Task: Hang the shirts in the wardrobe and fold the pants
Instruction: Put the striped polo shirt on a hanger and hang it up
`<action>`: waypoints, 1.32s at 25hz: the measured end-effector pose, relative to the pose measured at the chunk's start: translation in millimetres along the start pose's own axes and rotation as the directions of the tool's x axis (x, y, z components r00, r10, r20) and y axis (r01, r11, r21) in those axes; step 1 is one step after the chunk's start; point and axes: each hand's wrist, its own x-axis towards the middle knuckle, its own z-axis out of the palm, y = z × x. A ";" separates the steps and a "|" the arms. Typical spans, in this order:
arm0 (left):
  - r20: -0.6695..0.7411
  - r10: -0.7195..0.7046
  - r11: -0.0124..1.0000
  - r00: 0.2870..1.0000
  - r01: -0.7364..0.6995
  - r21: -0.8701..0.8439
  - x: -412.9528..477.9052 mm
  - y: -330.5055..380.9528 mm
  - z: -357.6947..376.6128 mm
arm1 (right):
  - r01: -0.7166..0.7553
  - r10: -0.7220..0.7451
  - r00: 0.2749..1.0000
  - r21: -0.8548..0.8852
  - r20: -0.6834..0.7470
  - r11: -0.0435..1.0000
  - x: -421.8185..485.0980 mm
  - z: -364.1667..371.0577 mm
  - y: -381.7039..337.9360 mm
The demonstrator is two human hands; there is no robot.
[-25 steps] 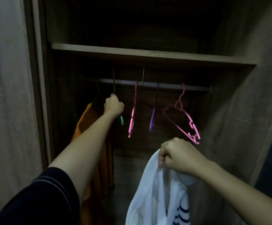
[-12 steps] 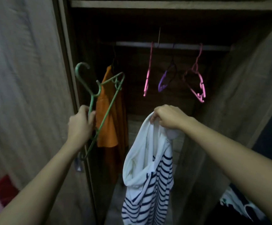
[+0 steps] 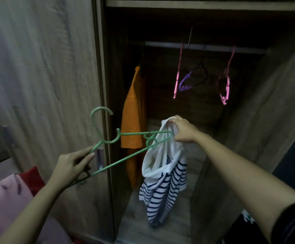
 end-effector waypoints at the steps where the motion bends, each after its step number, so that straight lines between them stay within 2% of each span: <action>1: -0.003 0.050 0.999 0.999 -0.050 0.003 2.3 6.5 6.0 | 0.037 -0.036 0.999 -0.052 0.016 0.998 -0.9 0.3 -11.5; 4: 0.018 0.217 0.976 0.976 -0.218 0.022 11.6 28.1 36.2 | 0.196 -0.191 0.980 -0.111 0.047 0.974 -2.9 7.8 -53.5; 5: -0.017 0.239 0.971 0.971 -0.239 0.027 14.9 32.7 45.4 | 0.259 -0.257 0.966 -0.116 0.032 0.959 -3.9 10.3 -63.7; 8: -0.184 0.225 0.971 0.957 -0.235 -0.035 20.4 45.2 57.7 | 0.410 -0.446 0.879 -0.209 -0.171 0.888 -7.5 5.1 -62.2; 10: -0.216 0.230 0.965 0.949 -0.252 -0.079 21.4 53.5 56.9 | 0.440 -0.525 0.791 -0.305 -0.315 0.845 -9.5 -2.6 -51.2; 11: -0.222 0.221 0.966 0.950 -0.245 -0.086 23.2 59.1 53.0 | 0.431 -0.535 0.769 -0.333 -0.350 0.839 -10.5 -6.6 -49.5; 13: -0.297 0.174 0.984 0.939 -0.180 0.007 27.2 66.9 45.7 | 0.407 -0.517 0.770 -0.336 -0.375 0.850 -9.6 -13.1 -54.5; 14: -0.360 0.167 0.986 0.918 -0.151 0.070 25.0 69.9 45.1 | 0.397 -0.504 0.776 -0.326 -0.379 0.858 -8.7 -15.2 -58.6; 16: -0.447 0.231 0.973 0.864 -0.198 0.120 5.7 77.4 59.2 | 0.361 -0.455 0.791 -0.288 -0.409 0.887 -7.6 -22.5 -62.9; 17: -0.430 0.259 0.965 0.865 -0.212 0.154 -10.5 80.5 74.8 | 0.342 -0.423 0.795 -0.254 -0.436 0.905 -8.1 -28.1 -62.2; 18: -0.355 0.216 0.970 0.909 -0.160 0.181 -28.3 80.5 96.6 | 0.330 -0.394 0.795 -0.217 -0.461 0.919 -9.4 -33.3 -61.6; 19: -0.208 0.061 0.985 0.976 -0.025 0.170 -42.7 78.4 119.5 | 0.332 -0.380 0.791 -0.185 -0.480 0.925 -11.0 -38.1 -61.8; 20: -0.016 -0.145 0.980 0.989 0.146 0.136 -50.7 75.5 139.1 | 0.348 -0.377 0.784 -0.154 -0.493 0.925 -12.8 -42.8 -62.9; 21: 0.173 -0.290 0.956 0.941 0.277 0.096 -53.4 68.7 154.4 | 0.372 -0.381 0.776 -0.123 -0.502 0.920 -15.2 -48.1 -63.7; 22: 0.317 -0.336 0.934 0.887 0.357 -0.009 -51.0 62.3 162.6 | 0.389 -0.382 0.769 -0.099 -0.513 0.916 -17.1 -53.3 -62.7; 23: 0.386 -0.307 0.907 0.870 0.391 -0.158 -43.6 52.5 163.0 | 0.392 -0.378 0.765 -0.089 -0.521 0.916 -18.6 -58.3 -58.5; 24: 0.377 -0.274 0.861 0.885 0.400 -0.314 -35.3 46.0 155.6 | 0.380 -0.368 0.764 -0.092 -0.530 0.920 -21.3 -62.3 -51.2; 26: 0.294 -0.286 0.829 0.912 0.389 -0.401 -14.8 27.0 132.5 | 0.326 -0.349 0.776 -0.139 -0.525 0.935 -28.5 -64.6 -28.8; 28: 0.295 -0.280 0.860 0.914 0.375 -0.346 7.2 19.1 107.3 | 0.291 -0.347 0.814 -0.191 -0.466 0.937 -35.3 -57.0 -6.6; 30: 0.381 -0.265 0.858 0.886 0.396 -0.326 27.7 24.9 86.4 | 0.256 -0.316 0.841 -0.191 -0.440 0.947 -38.4 -44.6 12.1; 31: 0.424 -0.257 0.869 0.869 0.399 -0.292 39.5 28.9 77.7 | 0.230 -0.288 0.844 -0.180 -0.452 0.956 -38.7 -39.0 20.9; 33: 0.468 -0.190 0.931 0.863 0.309 -0.192 62.3 39.6 62.3 | 0.168 -0.220 0.829 -0.147 -0.515 0.975 -40.6 -30.9 40.4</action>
